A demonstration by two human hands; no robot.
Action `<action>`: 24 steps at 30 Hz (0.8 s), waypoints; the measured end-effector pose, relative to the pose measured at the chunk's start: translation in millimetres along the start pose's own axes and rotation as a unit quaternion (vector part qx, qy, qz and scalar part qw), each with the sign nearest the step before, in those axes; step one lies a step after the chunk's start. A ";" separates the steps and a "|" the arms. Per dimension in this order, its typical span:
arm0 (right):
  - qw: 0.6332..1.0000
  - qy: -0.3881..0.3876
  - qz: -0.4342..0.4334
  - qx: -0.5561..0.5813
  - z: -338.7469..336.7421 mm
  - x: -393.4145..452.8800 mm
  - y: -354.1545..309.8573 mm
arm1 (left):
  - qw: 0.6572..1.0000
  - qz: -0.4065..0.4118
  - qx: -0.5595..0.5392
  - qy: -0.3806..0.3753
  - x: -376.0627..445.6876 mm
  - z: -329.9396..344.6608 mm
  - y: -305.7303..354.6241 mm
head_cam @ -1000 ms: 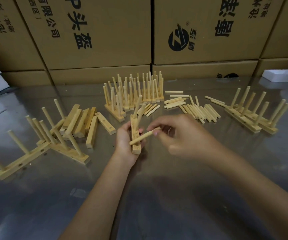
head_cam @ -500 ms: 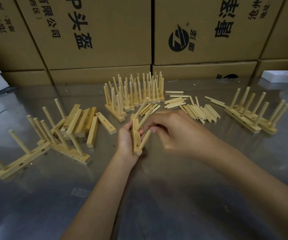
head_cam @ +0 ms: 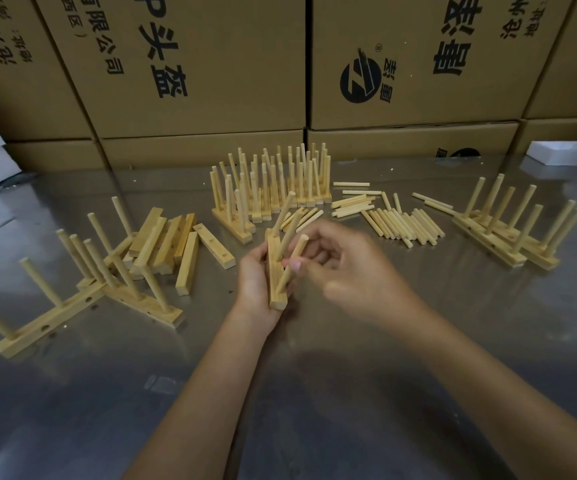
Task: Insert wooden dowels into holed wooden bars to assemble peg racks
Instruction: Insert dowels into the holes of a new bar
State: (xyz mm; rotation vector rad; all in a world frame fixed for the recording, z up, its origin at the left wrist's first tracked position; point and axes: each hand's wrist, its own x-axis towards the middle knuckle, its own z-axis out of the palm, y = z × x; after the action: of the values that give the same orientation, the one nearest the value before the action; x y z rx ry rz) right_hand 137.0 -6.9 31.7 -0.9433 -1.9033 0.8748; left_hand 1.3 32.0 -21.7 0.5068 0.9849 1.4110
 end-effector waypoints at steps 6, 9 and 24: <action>0.997 0.014 -0.031 0.064 8.8 -9.3 9.4 | 0.999 -0.022 -0.032 0.000 -3.4 0.1 2.4; 0.983 -0.052 -0.057 -0.165 -8.6 -7.5 4.1 | 0.998 -0.032 -0.049 0.017 -1.7 0.0 3.2; 0.801 -0.177 -0.225 -0.525 -5.5 23.4 -32.6 | 0.998 -0.026 -0.064 -0.011 1.9 -5.4 1.7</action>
State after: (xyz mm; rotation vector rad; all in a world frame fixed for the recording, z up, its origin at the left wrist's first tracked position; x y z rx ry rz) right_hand 123.6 -1.4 69.5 -0.8496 -2.8333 -0.4325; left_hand -4.3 32.7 -23.8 0.3974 0.8784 1.4090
